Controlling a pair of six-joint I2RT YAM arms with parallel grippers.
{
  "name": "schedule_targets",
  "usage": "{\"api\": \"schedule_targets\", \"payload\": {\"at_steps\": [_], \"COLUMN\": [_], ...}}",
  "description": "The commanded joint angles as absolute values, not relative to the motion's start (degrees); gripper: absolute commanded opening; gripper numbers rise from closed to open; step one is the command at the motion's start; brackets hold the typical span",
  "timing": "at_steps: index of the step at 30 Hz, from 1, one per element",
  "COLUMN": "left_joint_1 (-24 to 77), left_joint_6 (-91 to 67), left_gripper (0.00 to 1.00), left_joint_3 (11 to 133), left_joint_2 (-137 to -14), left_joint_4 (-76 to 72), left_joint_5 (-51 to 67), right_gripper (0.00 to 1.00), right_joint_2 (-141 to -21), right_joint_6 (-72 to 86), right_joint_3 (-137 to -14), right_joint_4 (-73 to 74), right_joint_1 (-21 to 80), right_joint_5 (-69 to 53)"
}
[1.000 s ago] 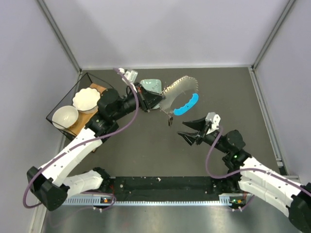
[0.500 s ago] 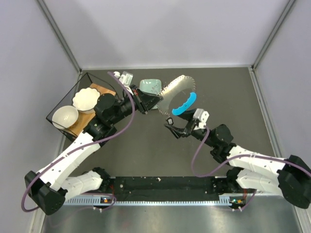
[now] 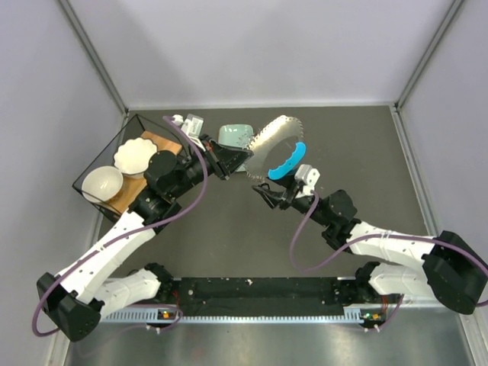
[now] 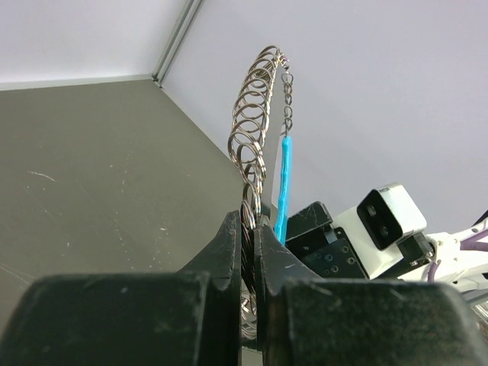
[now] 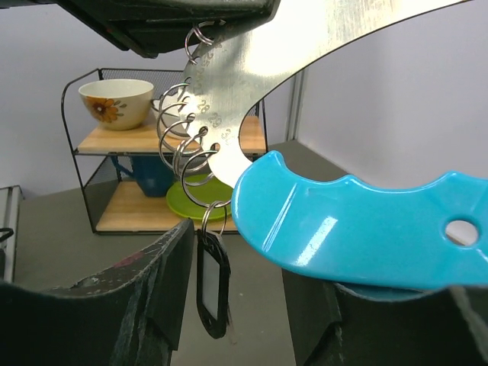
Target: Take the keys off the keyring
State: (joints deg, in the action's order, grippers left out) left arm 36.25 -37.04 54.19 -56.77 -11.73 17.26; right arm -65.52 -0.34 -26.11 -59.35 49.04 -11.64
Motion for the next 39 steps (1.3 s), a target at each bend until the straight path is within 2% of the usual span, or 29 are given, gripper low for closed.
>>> {"api": "schedule_targets", "payload": {"at_steps": [1, 8, 16, 19, 25, 28, 29, 33, 39], "left_joint_1": [36.30, 36.30, 36.30, 36.30, 36.30, 36.21, 36.30, 36.21, 36.21], "left_joint_6": [-37.27, -36.39, -35.77, -35.51, -33.84, -33.49, -33.49, -32.61, -32.43], "left_gripper": [0.00, 0.00, 0.00, 0.00, 0.00, 0.00, 0.00, 0.00, 0.00], "left_joint_3": [54.14, 53.61, 52.56, 52.47, 51.51, 49.15, 48.17, 45.62, 43.95], "left_joint_2": [-55.63, -55.11, -54.93, -54.93, -54.67, -54.23, -53.62, -52.21, -51.94], "left_joint_4": [-15.82, -15.29, -15.29, -15.21, -14.15, -14.23, -14.76, -13.98, -13.54], "left_joint_5": [16.70, 15.21, 14.33, 14.15, 12.66, 10.20, 8.72, 5.20, 4.31], "right_gripper": [0.48, 0.34, 0.38, 0.29, 0.00, 0.00, 0.00, 0.00, 0.00], "right_joint_2": [-66.71, -67.24, -67.06, -66.97, -65.40, -62.77, -60.84, -57.57, -56.25], "right_joint_6": [1.23, 2.11, 2.29, 1.76, 1.67, 0.80, 0.44, -1.48, -5.01], "right_joint_3": [-29.09, -28.92, -29.18, -28.66, -27.33, -29.25, -30.14, -34.53, -39.19], "right_joint_4": [-63.46, -64.34, -64.51, -64.95, -64.70, -54.70, -46.49, -30.02, -17.33], "right_joint_1": [50.62, 51.41, 51.94, 52.12, 52.12, 52.12, 52.12, 52.12, 52.12], "right_joint_5": [-11.87, -10.37, -8.00, -7.39, -6.59, -7.29, -6.77, -2.99, 1.75]}}
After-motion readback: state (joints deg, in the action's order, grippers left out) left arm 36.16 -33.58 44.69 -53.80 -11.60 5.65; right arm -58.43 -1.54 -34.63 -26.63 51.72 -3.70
